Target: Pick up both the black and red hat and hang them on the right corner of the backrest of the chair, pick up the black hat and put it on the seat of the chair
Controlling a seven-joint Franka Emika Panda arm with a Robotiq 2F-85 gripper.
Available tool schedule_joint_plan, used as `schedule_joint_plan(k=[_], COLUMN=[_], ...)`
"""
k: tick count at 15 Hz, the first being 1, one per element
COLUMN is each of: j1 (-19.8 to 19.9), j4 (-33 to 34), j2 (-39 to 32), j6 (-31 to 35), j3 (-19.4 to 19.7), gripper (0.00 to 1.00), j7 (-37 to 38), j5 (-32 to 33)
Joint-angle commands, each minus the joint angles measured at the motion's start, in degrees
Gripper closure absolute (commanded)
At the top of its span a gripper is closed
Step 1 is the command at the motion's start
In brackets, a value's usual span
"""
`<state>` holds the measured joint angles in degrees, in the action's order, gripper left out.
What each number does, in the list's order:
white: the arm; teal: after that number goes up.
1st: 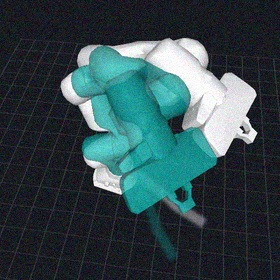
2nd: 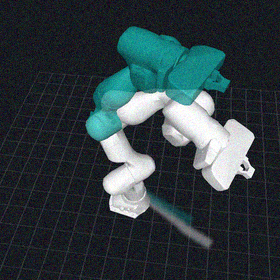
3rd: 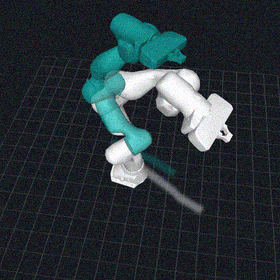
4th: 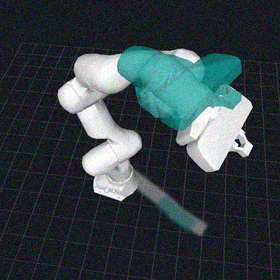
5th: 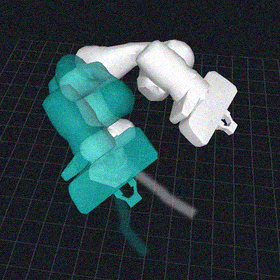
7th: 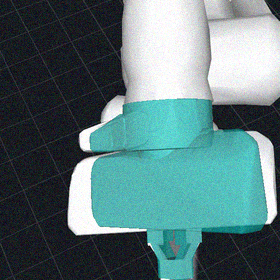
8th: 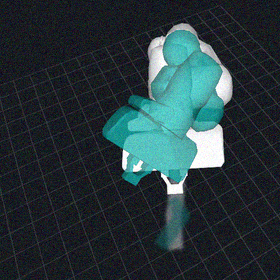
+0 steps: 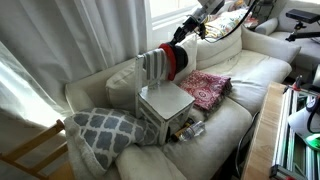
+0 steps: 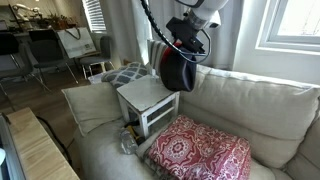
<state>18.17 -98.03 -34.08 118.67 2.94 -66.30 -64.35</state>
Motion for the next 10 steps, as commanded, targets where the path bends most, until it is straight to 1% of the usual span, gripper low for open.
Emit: schedule_joint_plan(k=[1,6,10], j1=[-0.6,-0.1,0.7], j4=[0.9,-0.4,-1.5], j2=[-1.3,0.4,2.0], j6=[1.2,1.2,1.4], j3=[0.6,1.3,2.6], gripper=[1.00,0.99,0.99], j7=[0.1,-0.1,0.0], j5=[-1.1,-1.0,-1.1])
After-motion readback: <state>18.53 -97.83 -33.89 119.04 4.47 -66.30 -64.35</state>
